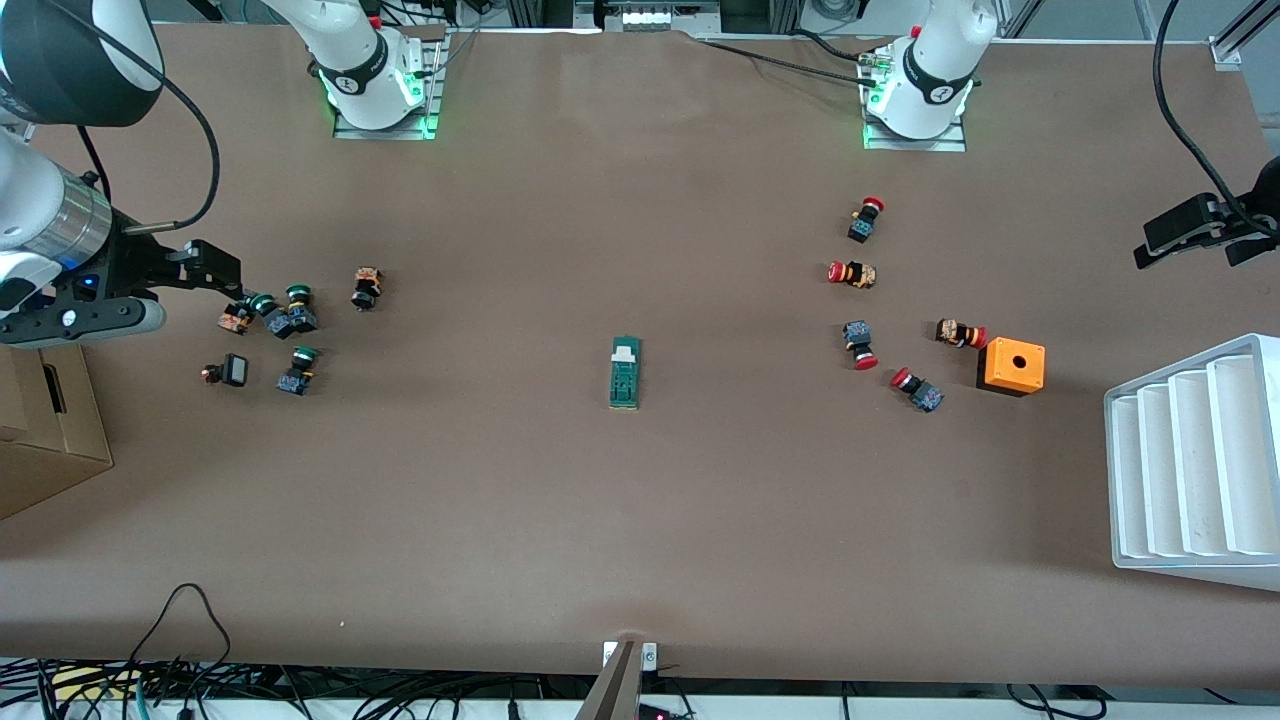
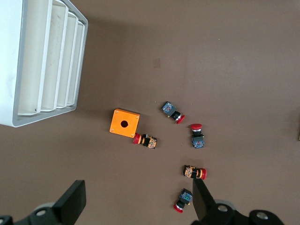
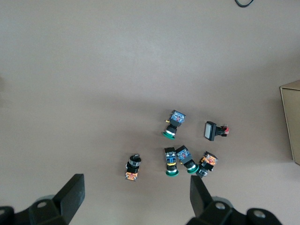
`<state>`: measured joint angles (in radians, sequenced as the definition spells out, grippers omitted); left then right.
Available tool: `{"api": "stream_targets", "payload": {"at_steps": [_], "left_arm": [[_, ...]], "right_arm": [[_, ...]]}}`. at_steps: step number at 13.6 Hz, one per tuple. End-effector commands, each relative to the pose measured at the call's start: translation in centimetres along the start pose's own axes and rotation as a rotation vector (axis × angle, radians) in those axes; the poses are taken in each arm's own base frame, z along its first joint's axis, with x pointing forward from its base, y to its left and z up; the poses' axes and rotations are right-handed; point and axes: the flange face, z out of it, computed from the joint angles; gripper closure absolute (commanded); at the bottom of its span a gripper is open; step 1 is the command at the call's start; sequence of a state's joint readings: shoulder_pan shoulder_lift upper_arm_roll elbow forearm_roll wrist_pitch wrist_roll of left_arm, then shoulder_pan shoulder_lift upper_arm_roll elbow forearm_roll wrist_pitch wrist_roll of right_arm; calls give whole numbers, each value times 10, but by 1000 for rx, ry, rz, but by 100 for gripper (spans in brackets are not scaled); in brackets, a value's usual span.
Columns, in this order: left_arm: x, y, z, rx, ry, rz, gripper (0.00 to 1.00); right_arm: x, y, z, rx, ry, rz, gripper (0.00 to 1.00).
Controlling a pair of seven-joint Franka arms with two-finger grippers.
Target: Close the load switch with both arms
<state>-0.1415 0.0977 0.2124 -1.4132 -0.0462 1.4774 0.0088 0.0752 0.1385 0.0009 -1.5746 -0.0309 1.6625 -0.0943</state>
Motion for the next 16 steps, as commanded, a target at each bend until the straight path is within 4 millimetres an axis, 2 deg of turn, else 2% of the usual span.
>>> {"api": "stream_targets", "payload": {"at_steps": [1, 4, 6, 9, 13, 16], "left_arm": [[-4, 2, -2, -23, -3, -5, 0], [-3, 3, -1, -22, -5, -5, 0], [-3, 16, -1, -24, -6, -6, 0], [-5, 74, 1, -58, -8, -59, 0], [0, 154, 15, -87, 34, -92, 0], [-8, 214, 21, -109, 64, -135, 0]], "right_arm": [[5, 1, -5, 4, 8, -11, 1], [5, 1, -5, 4, 8, -16, 1], [5, 1, -6, 4, 8, -16, 1], [5, 1, -5, 4, 6, -17, 1], [5, 2, -6, 2, 9, -17, 1], [4, 2, -4, -3, -4, -24, 1]]}}
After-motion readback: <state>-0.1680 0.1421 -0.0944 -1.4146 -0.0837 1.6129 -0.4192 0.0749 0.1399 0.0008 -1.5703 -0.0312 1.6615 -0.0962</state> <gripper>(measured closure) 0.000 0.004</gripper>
